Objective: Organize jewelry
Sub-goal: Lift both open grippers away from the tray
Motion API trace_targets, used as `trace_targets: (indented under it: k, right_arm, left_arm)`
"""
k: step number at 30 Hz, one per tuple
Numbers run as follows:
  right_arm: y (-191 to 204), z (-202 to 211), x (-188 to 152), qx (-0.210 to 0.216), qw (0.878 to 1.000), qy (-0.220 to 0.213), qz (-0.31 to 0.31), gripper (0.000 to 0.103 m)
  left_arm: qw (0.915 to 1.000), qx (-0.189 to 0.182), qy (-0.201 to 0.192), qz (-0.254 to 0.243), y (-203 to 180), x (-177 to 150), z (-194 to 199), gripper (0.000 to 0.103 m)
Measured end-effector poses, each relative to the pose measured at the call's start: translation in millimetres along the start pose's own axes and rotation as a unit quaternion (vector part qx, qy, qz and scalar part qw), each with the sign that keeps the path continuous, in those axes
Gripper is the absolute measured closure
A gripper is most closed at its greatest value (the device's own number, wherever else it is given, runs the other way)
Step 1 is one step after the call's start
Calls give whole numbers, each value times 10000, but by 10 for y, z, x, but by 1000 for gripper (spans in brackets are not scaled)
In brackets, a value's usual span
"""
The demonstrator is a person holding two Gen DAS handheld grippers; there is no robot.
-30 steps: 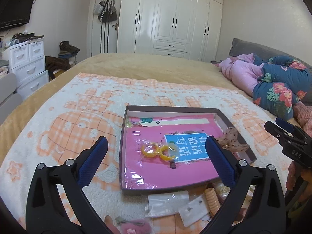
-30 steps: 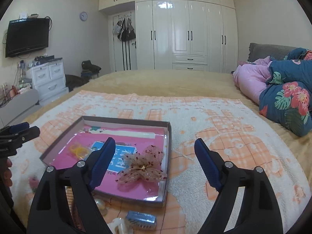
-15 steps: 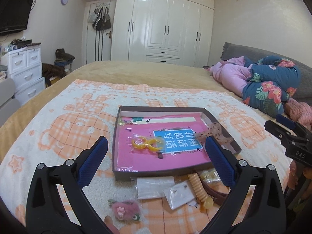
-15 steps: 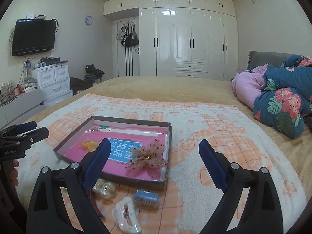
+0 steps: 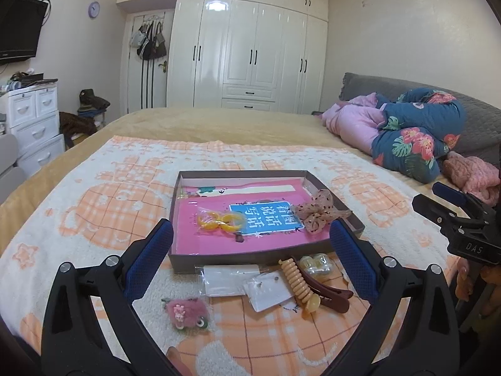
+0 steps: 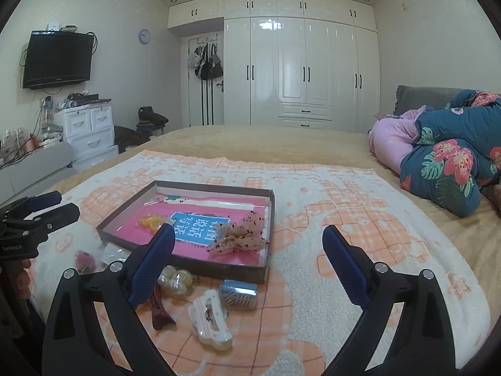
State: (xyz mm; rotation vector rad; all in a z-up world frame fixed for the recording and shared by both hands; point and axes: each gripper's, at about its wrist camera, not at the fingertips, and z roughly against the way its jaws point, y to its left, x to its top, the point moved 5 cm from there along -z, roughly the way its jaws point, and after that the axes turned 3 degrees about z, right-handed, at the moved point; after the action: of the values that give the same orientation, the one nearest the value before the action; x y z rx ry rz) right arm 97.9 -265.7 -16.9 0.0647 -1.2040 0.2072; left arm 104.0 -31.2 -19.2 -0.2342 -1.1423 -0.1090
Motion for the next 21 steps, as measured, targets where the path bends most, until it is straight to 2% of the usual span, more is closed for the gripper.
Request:
trace_targets:
  k: [6, 13, 21]
  right_arm:
    - [41, 148, -95, -58, 9998, -176, 87, 7]
    - [89, 243, -241, -18, 9997, -184, 164, 7]
    - [172, 262, -396, 84, 9996, 21, 283, 7]
  left_arm:
    - [9999, -61, 34, -74, -60, -104, 57, 11]
    - [9997, -83, 134, -160, -125, -253, 76, 11]
    - [9990, -85, 337, -281, -182, -389, -4, 11]
